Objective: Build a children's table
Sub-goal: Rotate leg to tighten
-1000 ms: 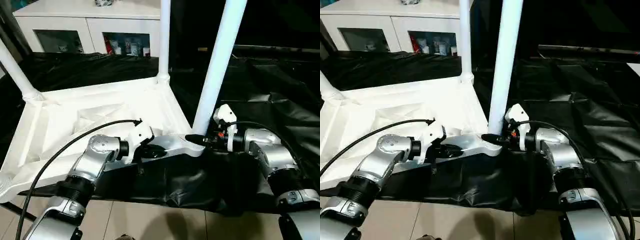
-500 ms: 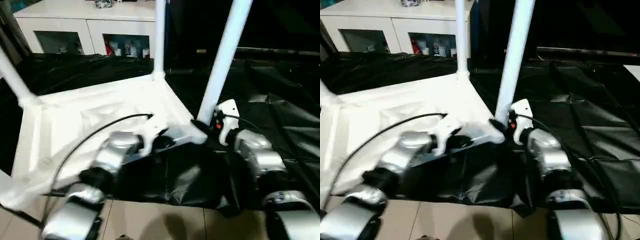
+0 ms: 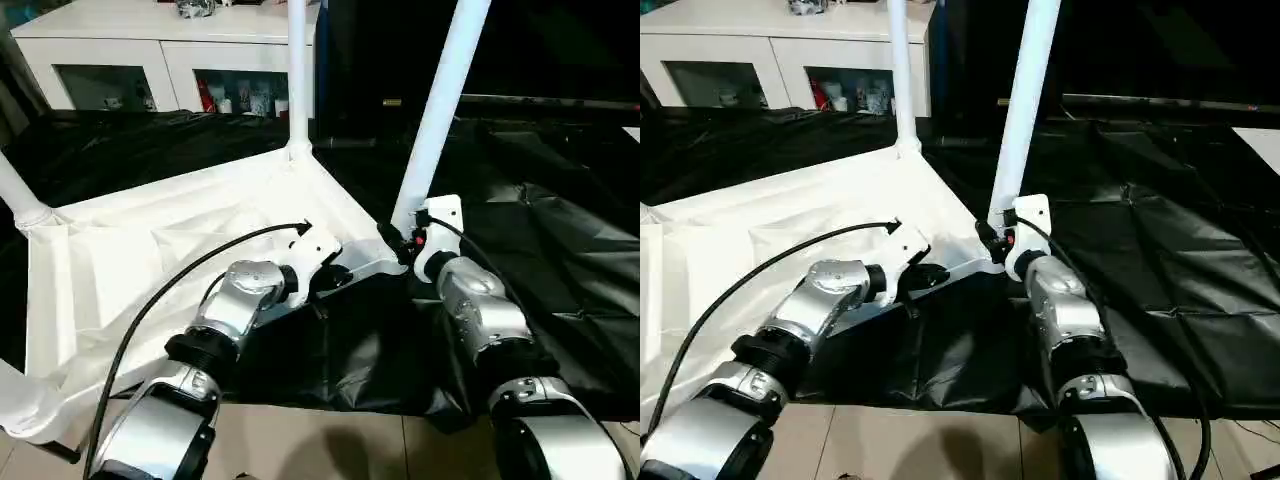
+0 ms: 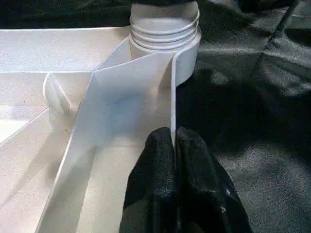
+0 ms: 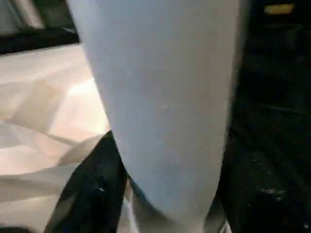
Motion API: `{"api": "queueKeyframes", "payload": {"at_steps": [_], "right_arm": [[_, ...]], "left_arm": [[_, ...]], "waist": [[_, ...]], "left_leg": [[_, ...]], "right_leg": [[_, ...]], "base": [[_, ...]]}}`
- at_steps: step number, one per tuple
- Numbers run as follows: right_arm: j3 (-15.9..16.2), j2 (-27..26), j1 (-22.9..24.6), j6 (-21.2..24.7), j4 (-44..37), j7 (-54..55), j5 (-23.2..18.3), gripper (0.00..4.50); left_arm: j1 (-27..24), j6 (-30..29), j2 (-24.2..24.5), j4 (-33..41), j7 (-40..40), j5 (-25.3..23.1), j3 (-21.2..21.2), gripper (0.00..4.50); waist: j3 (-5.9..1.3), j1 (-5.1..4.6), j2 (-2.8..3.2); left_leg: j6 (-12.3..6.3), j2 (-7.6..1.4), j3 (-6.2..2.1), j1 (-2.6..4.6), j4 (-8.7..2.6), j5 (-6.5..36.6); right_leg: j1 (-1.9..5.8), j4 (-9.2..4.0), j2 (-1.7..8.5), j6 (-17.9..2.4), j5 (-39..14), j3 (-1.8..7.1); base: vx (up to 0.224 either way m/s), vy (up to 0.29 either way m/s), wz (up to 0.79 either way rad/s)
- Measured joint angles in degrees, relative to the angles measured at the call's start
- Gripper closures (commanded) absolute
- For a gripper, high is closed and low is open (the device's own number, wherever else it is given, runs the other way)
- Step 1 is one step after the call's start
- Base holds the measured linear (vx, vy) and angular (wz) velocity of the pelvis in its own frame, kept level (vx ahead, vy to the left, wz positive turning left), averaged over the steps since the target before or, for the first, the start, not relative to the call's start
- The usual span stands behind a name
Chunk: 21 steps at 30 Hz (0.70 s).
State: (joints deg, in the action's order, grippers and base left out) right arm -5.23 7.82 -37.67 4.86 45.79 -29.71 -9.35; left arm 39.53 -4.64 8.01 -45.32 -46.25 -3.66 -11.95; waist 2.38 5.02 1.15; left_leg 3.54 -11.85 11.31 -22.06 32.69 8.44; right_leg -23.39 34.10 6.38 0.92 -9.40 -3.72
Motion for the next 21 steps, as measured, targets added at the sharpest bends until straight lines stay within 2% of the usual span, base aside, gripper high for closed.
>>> {"api": "queueKeyframes", "payload": {"at_steps": [3,10,16,21], "right_arm": [[2.85,3.40,0.02,1.22,-0.65,-8.91,0.01,1.37],[6.97,10.37,1.72,1.44,-3.20,-25.26,0.37,1.37],[7.86,11.76,1.77,1.68,-3.11,-29.44,0.44,1.37],[8.14,12.19,1.75,1.70,-2.89,-30.51,0.53,1.82]], "left_arm": [[-1.34,0.85,2.08,1.79,-3.31,0.62,0.12,4.50],[-4.14,0.90,5.52,5.87,-11.27,2.60,0.25,4.50],[-5.48,0.86,6.60,7.76,-13.69,2.98,0.25,4.50],[-5.96,0.34,6.96,8.61,-14.82,3.39,0.25,4.50]], "waist": [[0.00,0.04,0.00],[0.00,0.51,0.00],[0.01,0.75,-0.01],[0.02,0.85,-0.03]], "left_leg": [[0.00,-0.01,0.01,-0.02,-0.09,0.00],[0.00,-0.01,0.14,-0.08,-0.03,0.00],[0.00,-0.01,0.14,-0.09,-0.02,0.00],[0.00,-0.01,0.14,-0.09,-0.02,0.00]], "right_leg": [[-0.08,0.01,-0.02,-0.03,0.02,0.00],[-0.12,-0.04,0.02,0.03,-0.08,0.07],[-0.16,0.02,0.01,0.03,-0.07,0.07],[-0.16,0.01,0.02,0.03,-0.08,0.08]], "base": [[0.000,0.000,0.00],[0.000,0.000,0.00],[0.000,0.000,0.00],[0.000,0.000,0.00]]}}
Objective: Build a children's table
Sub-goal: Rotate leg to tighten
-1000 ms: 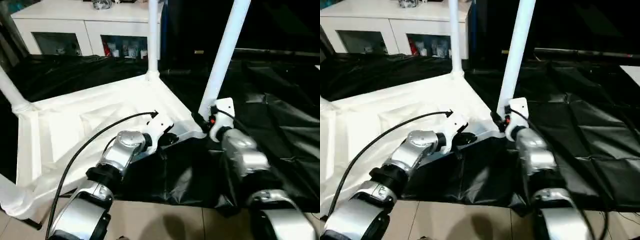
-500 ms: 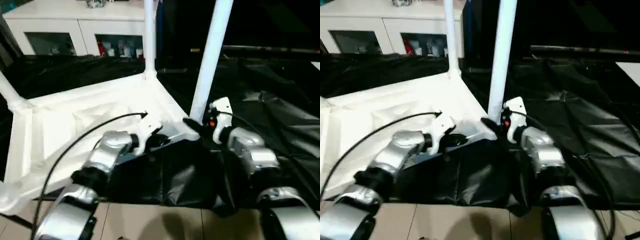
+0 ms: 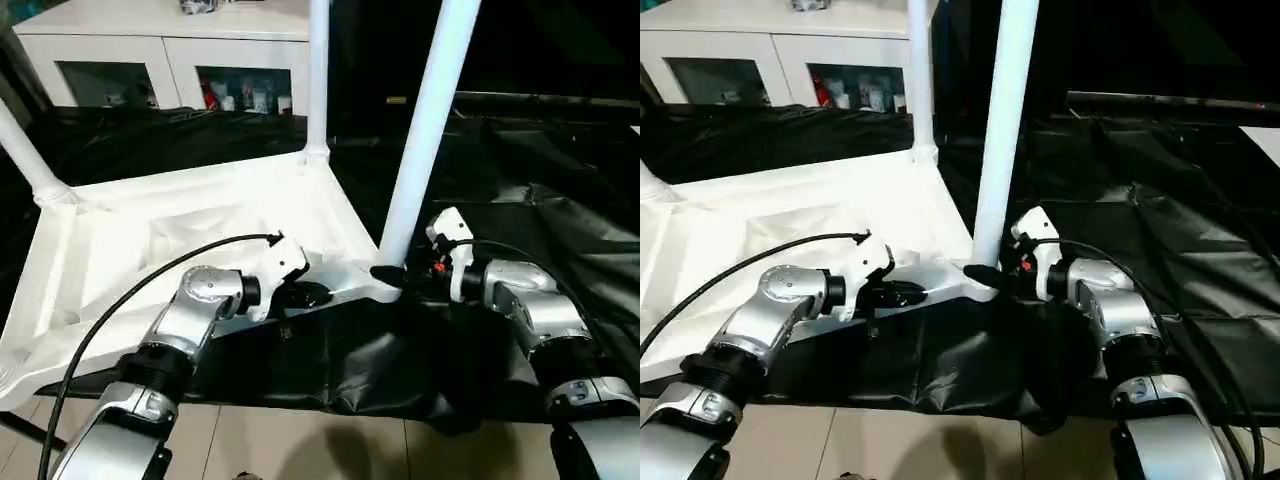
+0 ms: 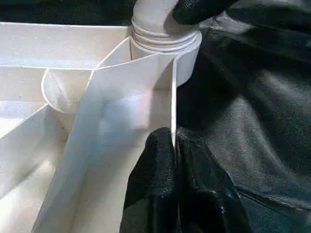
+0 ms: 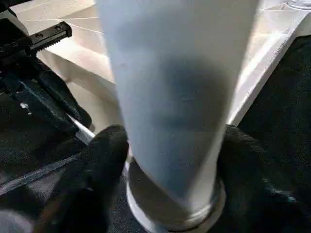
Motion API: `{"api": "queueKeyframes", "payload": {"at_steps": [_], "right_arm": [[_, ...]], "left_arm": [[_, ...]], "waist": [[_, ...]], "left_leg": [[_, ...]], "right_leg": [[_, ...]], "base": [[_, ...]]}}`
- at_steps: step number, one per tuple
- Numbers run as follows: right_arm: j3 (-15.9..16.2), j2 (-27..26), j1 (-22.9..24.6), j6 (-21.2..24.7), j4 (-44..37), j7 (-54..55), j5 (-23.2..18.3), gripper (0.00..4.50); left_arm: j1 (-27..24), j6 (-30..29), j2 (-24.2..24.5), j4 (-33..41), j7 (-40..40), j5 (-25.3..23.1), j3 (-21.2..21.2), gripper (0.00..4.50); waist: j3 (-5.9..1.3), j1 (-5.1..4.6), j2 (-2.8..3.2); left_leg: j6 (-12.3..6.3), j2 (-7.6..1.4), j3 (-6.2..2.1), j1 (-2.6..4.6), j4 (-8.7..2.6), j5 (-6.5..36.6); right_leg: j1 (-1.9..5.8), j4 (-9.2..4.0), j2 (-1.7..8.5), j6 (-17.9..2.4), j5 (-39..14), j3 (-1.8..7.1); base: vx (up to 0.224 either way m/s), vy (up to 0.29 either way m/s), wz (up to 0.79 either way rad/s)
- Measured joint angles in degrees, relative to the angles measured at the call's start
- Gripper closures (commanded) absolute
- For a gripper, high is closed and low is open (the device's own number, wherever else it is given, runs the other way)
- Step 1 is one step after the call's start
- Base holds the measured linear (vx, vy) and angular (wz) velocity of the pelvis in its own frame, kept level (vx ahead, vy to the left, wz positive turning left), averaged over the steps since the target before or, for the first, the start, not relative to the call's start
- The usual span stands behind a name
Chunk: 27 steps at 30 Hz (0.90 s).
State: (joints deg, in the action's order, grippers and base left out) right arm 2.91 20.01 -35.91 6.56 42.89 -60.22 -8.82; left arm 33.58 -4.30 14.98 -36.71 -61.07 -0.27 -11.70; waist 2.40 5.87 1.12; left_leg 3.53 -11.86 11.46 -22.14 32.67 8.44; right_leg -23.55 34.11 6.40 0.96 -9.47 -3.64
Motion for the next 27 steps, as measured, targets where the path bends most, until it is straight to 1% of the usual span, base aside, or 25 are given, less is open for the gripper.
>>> {"api": "queueKeyframes", "payload": {"at_steps": [6,14,16,18,20,22,23,27], "right_arm": [[0.05,0.44,-0.24,0.12,0.02,-0.90,0.28,2.32],[0.61,0.97,-0.27,0.05,0.01,-2.61,0.44,2.45],[0.44,0.08,-0.11,0.00,-0.01,-1.20,0.49,2.45],[-0.82,-2.17,-0.04,-0.54,0.62,4.99,0.98,2.46],[-2.36,-4.30,-0.01,-0.90,1.44,11.59,1.64,2.46],[-4.46,-7.62,-0.32,-1.06,2.48,20.87,1.80,2.47],[-5.18,-9.01,-0.48,-1.03,2.82,25.55,1.86,2.47],[-7.43,-13.18,-1.50,-1.05,4.21,36.71,2.10,2.50]], "left_arm": [[-0.11,-0.71,0.02,0.51,-0.35,0.31,0.00,4.50],[-0.76,-1.62,0.34,1.70,-1.10,0.56,0.02,4.50],[-0.67,-1.60,0.11,1.40,0.02,0.46,0.01,4.50],[0.72,-1.25,-1.02,-0.88,3.37,-0.23,0.14,4.50],[1.79,-0.96,-2.44,-2.70,6.65,-1.23,0.37,4.50],[4.12,-1.05,-5.01,-6.23,11.74,-2.54,0.45,4.50],[5.04,-1.12,-6.20,-7.54,13.95,-3.10,0.50,4.50],[6.81,-1.62,-8.75,-10.33,18.91,-3.93,0.58,4.50]], "waist": [[0.01,0.13,-0.02],[0.04,0.20,-0.07],[0.03,0.19,-0.07],[0.01,-0.04,-0.14],[0.00,-0.48,-0.28],[-0.04,-0.78,-0.44],[-0.02,-0.86,-0.49],[-0.08,-0.92,-0.59]], "left_leg": [[0.00,0.00,0.01,-0.03,0.00,0.00],[0.00,0.00,0.01,-0.02,0.02,0.00],[0.00,0.00,0.01,0.01,0.03,0.00],[0.00,0.00,0.01,0.06,0.04,0.00],[0.00,0.02,0.00,0.13,0.05,0.00],[0.01,0.03,-0.01,0.21,0.05,0.00],[0.00,0.04,-0.03,0.21,0.05,0.00],[0.00,0.07,-0.08,0.24,0.06,0.00]], "right_leg": [[-0.03,-0.01,0.00,0.00,0.00,0.00],[-0.03,0.00,0.00,0.01,-0.01,0.01],[-0.01,0.02,0.00,0.01,0.00,0.02],[0.01,0.04,0.00,-0.04,0.03,0.03],[0.09,0.00,0.00,0.12,-0.06,0.03],[0.18,-0.03,0.00,0.22,-0.12,0.05],[0.19,-0.12,0.00,0.23,-0.13,0.04],[0.26,-0.16,0.00,0.25,-0.14,0.04]], "base": [[0.000,0.000,0.00],[0.000,0.000,0.00],[0.000,0.000,0.00],[0.000,0.000,0.00],[0.000,0.000,0.00],[0.000,0.000,0.00],[0.000,0.000,0.00],[0.000,0.000,0.00]]}}
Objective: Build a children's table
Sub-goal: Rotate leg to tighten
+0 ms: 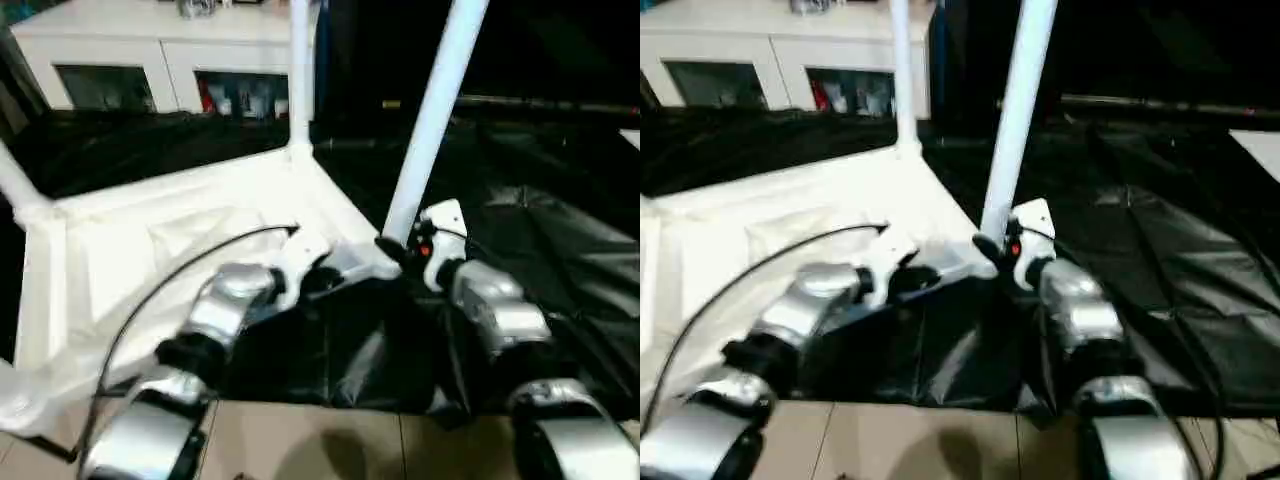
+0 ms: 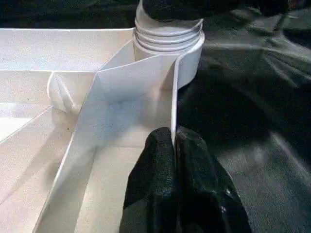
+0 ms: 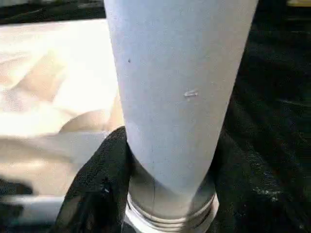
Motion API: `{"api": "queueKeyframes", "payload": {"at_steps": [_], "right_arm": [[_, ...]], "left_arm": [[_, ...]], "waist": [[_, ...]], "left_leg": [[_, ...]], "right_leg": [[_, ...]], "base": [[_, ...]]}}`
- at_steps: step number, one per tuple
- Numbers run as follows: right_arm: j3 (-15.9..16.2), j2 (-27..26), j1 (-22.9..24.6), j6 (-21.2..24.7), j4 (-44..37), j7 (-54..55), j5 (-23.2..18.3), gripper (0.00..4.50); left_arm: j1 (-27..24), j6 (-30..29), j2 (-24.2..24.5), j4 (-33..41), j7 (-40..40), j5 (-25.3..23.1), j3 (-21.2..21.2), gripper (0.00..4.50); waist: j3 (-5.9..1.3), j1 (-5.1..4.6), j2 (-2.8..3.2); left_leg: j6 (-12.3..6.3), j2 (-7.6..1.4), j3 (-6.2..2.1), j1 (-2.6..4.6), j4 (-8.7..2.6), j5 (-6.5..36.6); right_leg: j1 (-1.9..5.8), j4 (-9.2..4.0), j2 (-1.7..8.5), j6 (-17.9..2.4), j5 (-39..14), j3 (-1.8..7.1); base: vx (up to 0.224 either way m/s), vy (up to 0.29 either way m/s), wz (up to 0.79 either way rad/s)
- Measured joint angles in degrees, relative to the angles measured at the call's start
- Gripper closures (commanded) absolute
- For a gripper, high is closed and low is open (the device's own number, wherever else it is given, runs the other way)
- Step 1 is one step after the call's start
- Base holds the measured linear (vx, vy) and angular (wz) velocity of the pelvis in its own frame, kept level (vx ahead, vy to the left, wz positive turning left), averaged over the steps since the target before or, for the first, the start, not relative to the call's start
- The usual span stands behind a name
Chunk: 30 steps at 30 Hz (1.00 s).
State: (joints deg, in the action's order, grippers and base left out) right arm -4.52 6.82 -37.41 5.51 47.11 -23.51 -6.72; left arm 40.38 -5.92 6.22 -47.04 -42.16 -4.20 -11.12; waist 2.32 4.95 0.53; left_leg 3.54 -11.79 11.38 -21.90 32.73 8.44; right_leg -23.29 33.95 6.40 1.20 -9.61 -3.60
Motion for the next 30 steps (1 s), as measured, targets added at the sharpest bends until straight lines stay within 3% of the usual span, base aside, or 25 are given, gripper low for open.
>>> {"api": "queueKeyframes", "payload": {"at_steps": [7,8,13,17,22,30], "right_arm": [[-0.20,-2.04,-1.48,-2.48,2.50,5.26,0.92,2.50],[-0.20,-2.02,-1.49,-2.83,2.68,4.90,0.96,1.95],[-0.21,-1.13,-1.71,-3.17,3.20,0.54,0.12,1.60],[2.78,4.49,-1.74,-1.53,2.88,-11.70,0.38,1.16],[7.27,11.60,-0.20,-0.95,-1.00,-27.02,0.88,1.16],[9.66,13.92,1.47,-0.48,-1.88,-37.51,0.80,1.16]], "left_arm": [[0.57,0.00,-0.54,-1.13,0.99,-0.04,0.20,4.50],[0.58,0.00,-0.42,-1.13,0.56,-0.03,0.28,4.50],[0.58,-0.17,0.17,-0.98,-1.30,0.10,0.43,4.50],[-0.02,-2.14,2.83,1.93,-7.00,0.88,-0.52,4.50],[-1.99,-2.77,6.08,5.98,-14.56,2.35,-1.22,4.50],[-4.82,-4.58,9.63,11.58,-23.55,4.63,-2.81,4.50]], "waist": [[0.00,-0.13,-0.02],[0.00,-0.14,-0.03],[0.01,-0.33,-0.04],[0.16,-0.24,-0.29],[0.22,0.22,-0.37],[0.33,0.85,-0.53]], "left_leg": [[0.00,0.00,-0.04,-0.02,0.00,0.00],[0.00,0.00,-0.04,-0.02,-0.01,0.00],[0.00,0.00,-0.04,-0.02,-0.06,0.00],[0.00,-0.05,-0.06,-0.03,-0.09,0.00],[0.01,-0.08,-0.03,-0.15,-0.09,0.01],[-0.11,-0.10,0.07,-0.28,-0.07,0.10]], "right_leg": [[0.02,-0.17,0.00,0.01,0.00,-0.04],[0.02,-0.19,0.00,0.01,0.00,-0.04],[0.02,-0.18,0.00,0.00,0.01,-0.05],[-0.03,0.06,-0.02,-0.04,0.04,-0.09],[-0.07,0.06,-0.03,-0.17,0.06,-0.12],[-0.23,0.17,-0.02,-0.42,-0.12,-0.12]], "base": [[0.000,0.000,0.00],[0.000,0.000,0.00],[0.000,0.000,0.00],[0.000,0.000,0.00],[0.000,0.000,0.00],[0.000,0.000,0.00]]}}
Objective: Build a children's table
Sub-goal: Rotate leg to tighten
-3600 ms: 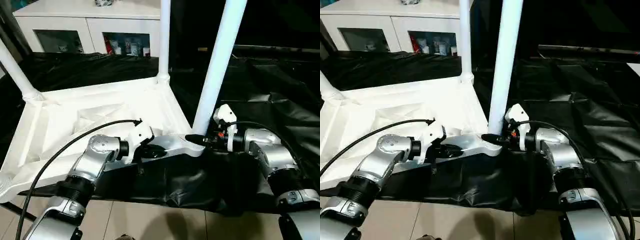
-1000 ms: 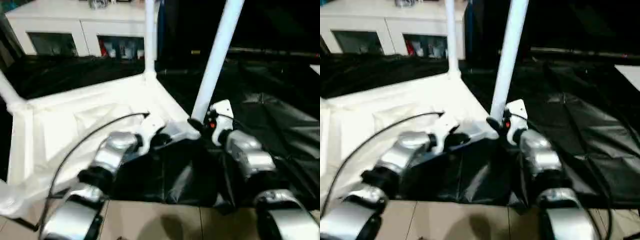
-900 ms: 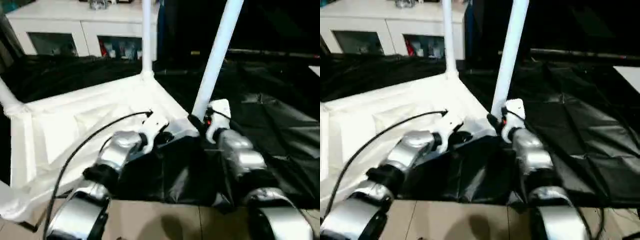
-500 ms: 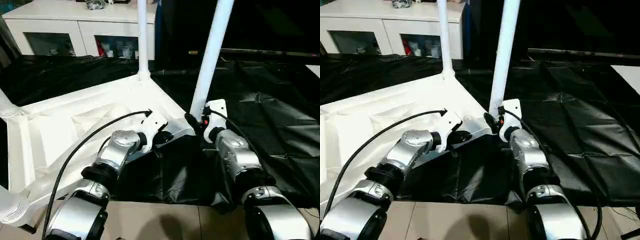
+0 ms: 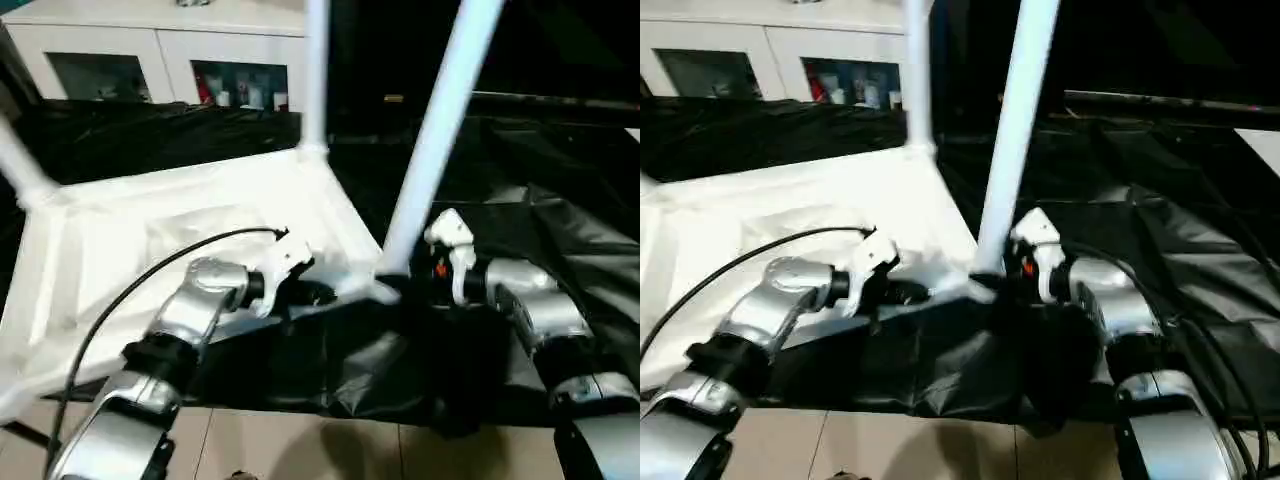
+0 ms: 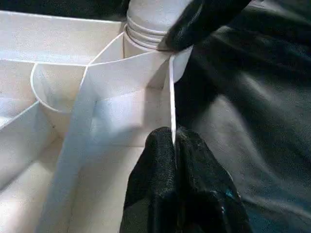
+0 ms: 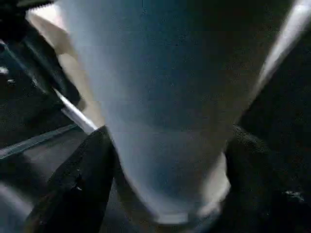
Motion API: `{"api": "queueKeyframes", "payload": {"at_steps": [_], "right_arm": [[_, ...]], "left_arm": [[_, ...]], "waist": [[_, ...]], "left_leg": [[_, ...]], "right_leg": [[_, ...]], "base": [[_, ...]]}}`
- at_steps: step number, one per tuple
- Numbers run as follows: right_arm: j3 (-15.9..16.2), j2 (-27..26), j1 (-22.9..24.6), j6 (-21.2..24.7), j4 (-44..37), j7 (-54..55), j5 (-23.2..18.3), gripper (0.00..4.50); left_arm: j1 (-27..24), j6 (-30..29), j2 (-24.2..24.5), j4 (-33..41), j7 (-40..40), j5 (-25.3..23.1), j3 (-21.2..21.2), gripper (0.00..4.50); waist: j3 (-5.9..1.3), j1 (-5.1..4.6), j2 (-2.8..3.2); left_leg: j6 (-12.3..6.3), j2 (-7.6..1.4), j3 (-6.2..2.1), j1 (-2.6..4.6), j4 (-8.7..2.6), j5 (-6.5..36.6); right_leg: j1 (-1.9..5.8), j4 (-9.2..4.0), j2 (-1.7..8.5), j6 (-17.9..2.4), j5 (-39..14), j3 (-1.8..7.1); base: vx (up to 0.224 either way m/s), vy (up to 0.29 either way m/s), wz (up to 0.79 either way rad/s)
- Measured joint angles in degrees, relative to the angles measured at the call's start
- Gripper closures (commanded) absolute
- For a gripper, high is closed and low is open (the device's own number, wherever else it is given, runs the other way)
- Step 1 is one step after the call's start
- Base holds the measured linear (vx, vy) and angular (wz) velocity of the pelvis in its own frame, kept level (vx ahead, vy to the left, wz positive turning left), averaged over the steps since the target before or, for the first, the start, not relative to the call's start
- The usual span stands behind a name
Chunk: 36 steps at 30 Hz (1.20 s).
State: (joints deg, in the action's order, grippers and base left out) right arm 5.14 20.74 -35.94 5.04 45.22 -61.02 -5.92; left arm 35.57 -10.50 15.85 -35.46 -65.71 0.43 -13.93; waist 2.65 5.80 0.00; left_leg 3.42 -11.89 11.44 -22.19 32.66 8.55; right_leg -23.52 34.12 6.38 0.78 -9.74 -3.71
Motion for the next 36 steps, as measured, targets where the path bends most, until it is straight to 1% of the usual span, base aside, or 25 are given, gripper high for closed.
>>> {"api": "queueKeyframes", "payload": {"at_steps": [2,6,17,19,22,26,29,31,33,36], "right_arm": [[0.23,-0.13,0.00,-0.11,0.04,-0.20,0.00,1.41],[0.41,-0.32,0.00,-0.17,0.07,-0.63,0.00,1.70],[0.14,-0.24,0.01,-0.14,0.25,-0.67,-0.16,1.76],[-1.07,-1.56,0.00,-0.45,1.28,3.52,-0.15,1.76],[-4.09,-4.92,-0.17,-1.04,3.17,14.05,-0.16,1.77],[-8.06,-10.15,-0.44,-1.71,4.61,29.69,-0.56,1.78],[-9.59,-13.09,-0.75,-2.80,5.21,39.38,-0.38,1.78],[-9.80,-14.77,-0.89,-3.59,5.61,43.64,0.10,1.78],[-9.81,-15.41,-0.94,-4.49,5.79,45.57,0.73,1.78],[-9.95,-15.62,-0.94,-5.60,6.38,45.59,0.81,1.78]], "left_arm": [[-0.29,-0.63,0.14,0.66,-0.11,0.01,-0.01,4.50],[-0.70,-1.22,0.41,1.47,-0.22,0.04,-0.01,4.50],[-1.02,-1.94,0.23,2.00,0.37,0.60,0.32,4.50],[-0.66,-1.62,-0.81,1.18,3.18,0.02,0.69,4.50],[1.04,-1.13,-3.42,-1.84,9.15,-0.83,1.15,4.50],[3.46,-0.53,-7.67,-5.92,17.20,-2.53,1.63,4.50],[4.79,-0.20,-10.24,-8.11,21.79,-3.69,1.59,4.50],[5.14,0.43,-11.30,-8.88,23.61,-4.46,1.44,4.50],[5.19,1.08,-11.55,-9.18,24.29,-4.72,1.07,4.50],[5.19,1.93,-11.53,-9.55,23.97,-5.06,1.02,4.50]], "waist": [[0.04,-0.02,-0.07],[0.05,-0.06,-0.08],[0.05,-0.06,-0.08],[0.04,-0.15,-0.09],[0.04,-0.63,-0.12],[0.06,-0.73,-0.15],[0.06,-0.66,-0.14],[0.05,-0.61,-0.13],[0.05,-0.63,-0.13],[0.04,-0.65,-0.11]], "left_leg": [[0.02,0.00,0.00,0.04,0.04,-0.01],[0.03,0.01,0.00,0.06,0.07,-0.01],[0.02,0.01,0.01,0.05,0.06,-0.01],[0.03,0.01,0.01,0.16,0.07,-0.01],[0.04,0.04,0.00,0.19,0.09,-0.02],[0.04,0.06,-0.01,0.17,0.09,-0.02],[0.04,0.07,-0.02,0.17,0.10,-0.02],[0.04,0.08,-0.03,0.16,0.09,-0.02],[0.04,0.09,-0.03,0.17,0.09,-0.02],[0.04,0.09,-0.04,0.17,0.07,-0.02]], "right_leg": [[0.03,0.02,0.00,-0.05,0.04,0.02],[0.05,0.02,0.00,-0.07,0.06,0.06],[0.05,0.01,0.00,-0.06,0.05,0.05],[0.13,0.03,0.00,-0.07,0.06,0.06],[0.15,0.02,0.01,-0.14,0.13,0.09],[0.16,-0.05,0.01,0.10,0.00,0.10],[0.21,-0.07,0.01,0.12,-0.01,0.11],[0.24,-0.08,0.02,0.12,-0.02,0.12],[0.29,-0.09,0.02,0.15,-0.03,0.12],[0.29,-0.11,0.02,0.16,-0.04,0.11]], "base": [[0.000,0.000,0.00],[0.000,0.000,0.00],[0.000,0.000,0.00],[0.000,0.000,0.00],[0.000,0.000,0.00],[0.000,0.000,0.00],[0.000,0.000,0.00],[0.000,0.000,0.00],[0.000,0.000,0.00],[0.000,0.000,0.00]]}}
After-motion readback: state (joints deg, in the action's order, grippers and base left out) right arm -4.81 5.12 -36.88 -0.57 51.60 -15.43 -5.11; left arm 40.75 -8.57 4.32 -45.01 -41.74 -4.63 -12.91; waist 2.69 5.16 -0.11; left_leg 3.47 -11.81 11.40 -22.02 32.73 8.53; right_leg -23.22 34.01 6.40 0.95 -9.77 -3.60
